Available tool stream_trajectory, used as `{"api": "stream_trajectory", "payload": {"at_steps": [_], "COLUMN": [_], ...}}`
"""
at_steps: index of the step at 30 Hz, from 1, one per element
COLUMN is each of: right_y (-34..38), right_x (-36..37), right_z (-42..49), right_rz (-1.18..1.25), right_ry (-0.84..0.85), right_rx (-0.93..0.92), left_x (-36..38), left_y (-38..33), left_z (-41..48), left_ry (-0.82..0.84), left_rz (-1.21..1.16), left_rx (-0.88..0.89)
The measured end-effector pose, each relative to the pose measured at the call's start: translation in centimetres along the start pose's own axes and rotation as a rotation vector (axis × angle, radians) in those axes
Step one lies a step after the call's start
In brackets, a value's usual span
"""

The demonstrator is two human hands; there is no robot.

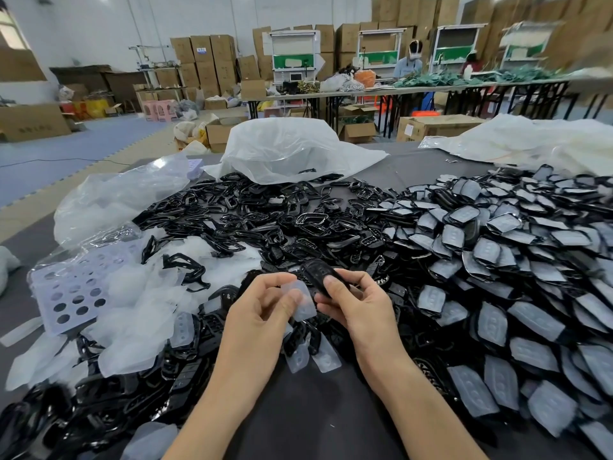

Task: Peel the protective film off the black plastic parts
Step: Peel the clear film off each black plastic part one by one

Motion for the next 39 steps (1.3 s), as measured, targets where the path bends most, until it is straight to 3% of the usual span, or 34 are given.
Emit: {"api": "stream_trajectory", "payload": {"at_steps": [11,18,27,39], "right_y": [0.3,0.6,0.3,0.8], "right_x": [2.2,3.0,3.2,2.5], "right_z": [-1.3,-1.8,-1.6,-1.5], "right_rz": [-0.134,-0.080,-0.116,-0.104], "right_ry": [0.205,0.269,0.277,0.232], "right_rx": [-0.015,-0.037,-0.063,-0.077], "left_x": [-0.1,-0.6,-0.3,-0.2], "left_y": [1.8,1.8,2.3,0.9], "left_z": [0.4,0.6,0.7,0.4], "left_ry": [-0.044,-0.123,-0.063,-0.013], "left_rz": [-0.383,-0.372,-0.428,-0.176], "left_rx": [-0.148,-0.086,-0.160,-0.074]}}
Point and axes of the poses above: each hand's wrist, its own z-axis towards the middle knuckle, its own x-axis out of the palm, y = z × x, the point moved 7 cm from there along z, towards the middle knuckle, and after that the axes turned 7 degrees about -z, right-handed, at the moved point
